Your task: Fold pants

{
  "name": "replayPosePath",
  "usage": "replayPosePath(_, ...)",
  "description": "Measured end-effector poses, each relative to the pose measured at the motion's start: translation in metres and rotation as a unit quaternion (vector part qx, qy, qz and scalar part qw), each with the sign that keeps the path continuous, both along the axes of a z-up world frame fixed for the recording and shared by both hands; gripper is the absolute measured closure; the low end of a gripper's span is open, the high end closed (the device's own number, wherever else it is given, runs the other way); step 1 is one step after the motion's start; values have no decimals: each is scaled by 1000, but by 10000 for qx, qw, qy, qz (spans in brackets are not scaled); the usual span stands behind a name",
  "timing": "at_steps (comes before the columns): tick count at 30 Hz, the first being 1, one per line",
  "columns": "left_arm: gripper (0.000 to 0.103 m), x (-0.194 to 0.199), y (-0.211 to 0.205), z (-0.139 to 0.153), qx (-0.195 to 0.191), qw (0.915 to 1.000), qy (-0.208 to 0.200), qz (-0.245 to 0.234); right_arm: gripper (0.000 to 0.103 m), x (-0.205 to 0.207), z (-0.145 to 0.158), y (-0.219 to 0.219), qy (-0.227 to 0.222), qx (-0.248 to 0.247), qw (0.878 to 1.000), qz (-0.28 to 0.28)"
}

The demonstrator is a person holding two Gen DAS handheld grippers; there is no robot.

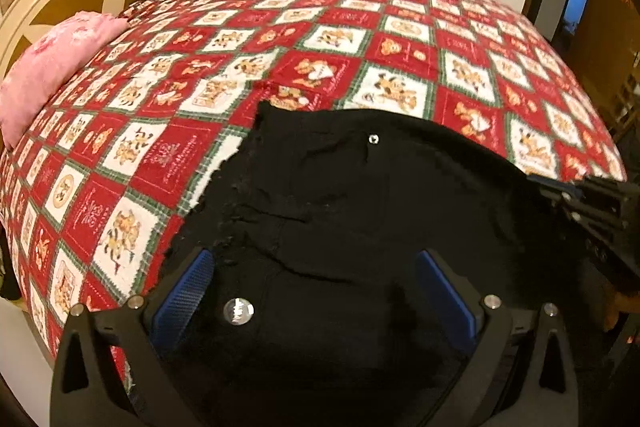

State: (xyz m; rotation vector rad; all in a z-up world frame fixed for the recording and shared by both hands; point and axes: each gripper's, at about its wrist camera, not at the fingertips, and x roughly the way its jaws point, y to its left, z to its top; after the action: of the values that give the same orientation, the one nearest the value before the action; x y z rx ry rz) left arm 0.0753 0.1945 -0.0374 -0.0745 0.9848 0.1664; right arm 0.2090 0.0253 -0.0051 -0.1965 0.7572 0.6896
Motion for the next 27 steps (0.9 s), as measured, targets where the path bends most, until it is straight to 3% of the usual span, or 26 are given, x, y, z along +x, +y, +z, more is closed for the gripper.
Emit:
replayPosePath(5, 0, -12, 1, 28, -85, 9996, -260, -97, 100, -63, 27, 0, -520, -22, 9984, 218)
replayPosePath(11, 0, -18, -6, 52, -418, 9979, -398, -302, 100, -153, 15, 12, -1251, -347, 9910, 326)
replayPosePath(14, 0, -18, -10, 42, -626, 9971, -221, -378, 100, -178, 0, 15, -1368, -346, 9897, 257)
replayPosePath(20, 1, -13, -11, -12, -785, 9964, 328, -56, 100, -196, -26, 21, -1467, -531, 9877, 141)
replayPosePath(22, 6, -14, -11, -21, -869, 9955, 381, 9, 100, -197, -28, 21, -1512, -525, 9871, 99)
replayPosePath(24, 20, -15, -11, -25, -1024, 9944, 277, -19, 100, -198, -27, 19, -1585, -452, 9863, -2)
replayPosePath(25, 25, -15, -8, -25, -1172, 9930, 141, -32, 100, -198, -24, 15, -1567, -298, 9871, -106)
replayPosePath(27, 45, -14, -2, -24, -1497, 9887, -41, -26, 99, -196, -7, -6, -1372, 369, 9886, -504)
